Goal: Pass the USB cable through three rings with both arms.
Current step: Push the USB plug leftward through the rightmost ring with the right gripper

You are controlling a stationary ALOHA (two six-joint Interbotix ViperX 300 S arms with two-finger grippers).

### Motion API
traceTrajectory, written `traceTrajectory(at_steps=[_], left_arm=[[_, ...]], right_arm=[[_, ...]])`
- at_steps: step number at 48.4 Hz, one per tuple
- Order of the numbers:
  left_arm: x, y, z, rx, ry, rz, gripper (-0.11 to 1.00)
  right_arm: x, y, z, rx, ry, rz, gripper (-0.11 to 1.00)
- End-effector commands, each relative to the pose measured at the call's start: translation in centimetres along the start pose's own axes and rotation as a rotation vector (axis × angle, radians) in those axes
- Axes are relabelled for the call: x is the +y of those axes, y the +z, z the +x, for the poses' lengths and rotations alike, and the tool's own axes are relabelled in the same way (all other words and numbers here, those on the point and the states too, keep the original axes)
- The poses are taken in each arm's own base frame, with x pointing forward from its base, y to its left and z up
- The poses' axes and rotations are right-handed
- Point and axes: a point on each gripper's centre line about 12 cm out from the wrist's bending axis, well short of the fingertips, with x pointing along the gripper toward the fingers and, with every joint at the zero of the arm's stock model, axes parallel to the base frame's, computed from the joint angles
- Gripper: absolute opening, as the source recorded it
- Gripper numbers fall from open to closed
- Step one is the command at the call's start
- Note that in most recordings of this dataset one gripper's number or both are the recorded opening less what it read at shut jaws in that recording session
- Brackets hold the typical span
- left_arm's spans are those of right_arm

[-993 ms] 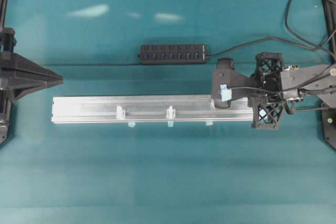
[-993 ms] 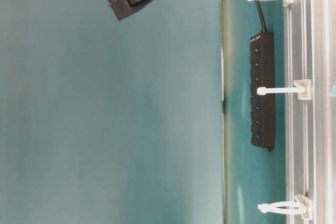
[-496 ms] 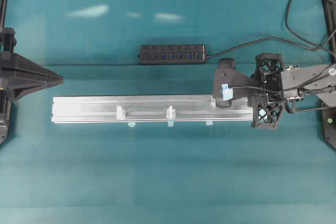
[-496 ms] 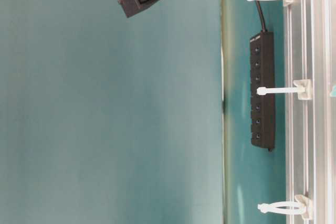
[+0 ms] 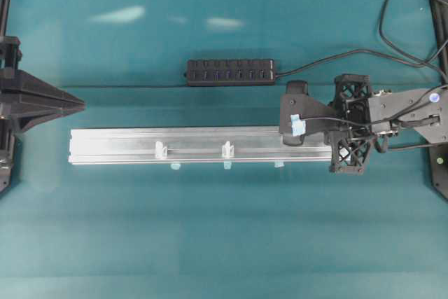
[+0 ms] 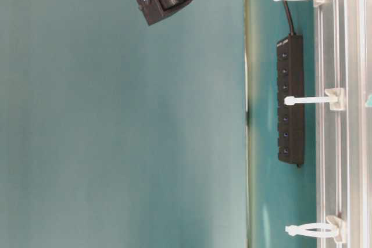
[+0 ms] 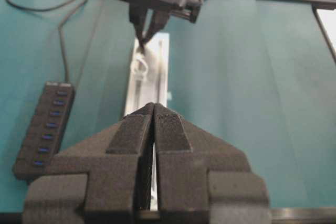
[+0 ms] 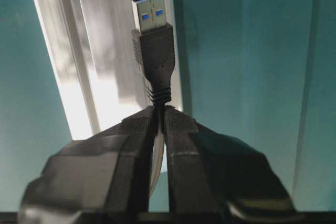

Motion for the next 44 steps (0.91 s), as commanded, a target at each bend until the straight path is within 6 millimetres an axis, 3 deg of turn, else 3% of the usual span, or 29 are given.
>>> traceTrajectory(at_steps=[1,44], left_arm=[[0.0,1.1,0.0,-0.028,0.001,0.003,0.02],[0.0,1.1,0.0,-0.028,0.002,0.003,0.02]], right_arm=[[-0.1,0.5,-0.3,-0.019,0.002,0.016,-0.07],[-0.3,1.6,-0.1,-0.063,0.011,0.033,-0.07]])
